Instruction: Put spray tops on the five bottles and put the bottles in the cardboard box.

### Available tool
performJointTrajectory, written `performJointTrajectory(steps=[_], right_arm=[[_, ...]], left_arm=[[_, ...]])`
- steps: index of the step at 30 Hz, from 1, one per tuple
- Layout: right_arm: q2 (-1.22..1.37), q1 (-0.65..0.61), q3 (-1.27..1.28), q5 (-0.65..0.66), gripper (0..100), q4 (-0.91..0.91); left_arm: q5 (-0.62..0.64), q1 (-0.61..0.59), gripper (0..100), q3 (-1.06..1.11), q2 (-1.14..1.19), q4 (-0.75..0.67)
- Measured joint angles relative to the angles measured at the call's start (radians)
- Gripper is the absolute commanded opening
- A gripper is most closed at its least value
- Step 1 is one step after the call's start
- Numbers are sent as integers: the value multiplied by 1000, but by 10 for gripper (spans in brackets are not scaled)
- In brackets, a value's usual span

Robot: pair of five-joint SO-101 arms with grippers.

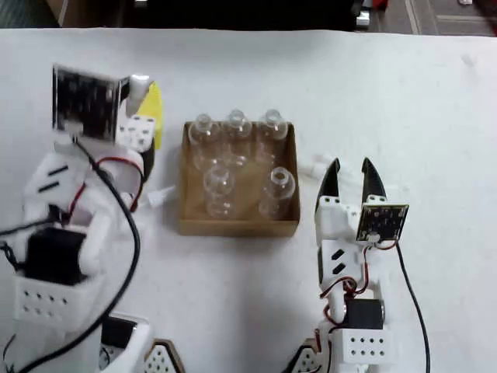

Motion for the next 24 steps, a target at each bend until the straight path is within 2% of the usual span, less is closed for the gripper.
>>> performJointTrajectory(steps=[6,11,15,21,24], right_arm=[[0,0,0,0,159,0],[0,0,0,0,159,0],[0,0,0,0,159,0],[0,0,0,0,159,0],[0,0,0,0,159,0]], left_arm=[[0,15,24,232,-135,-273],[0,64,24,255,-127,-430],[0,112,24,255,-52,-514],[-5,109,24,255,112,-743],[-78,118,26,226,233,-801]])
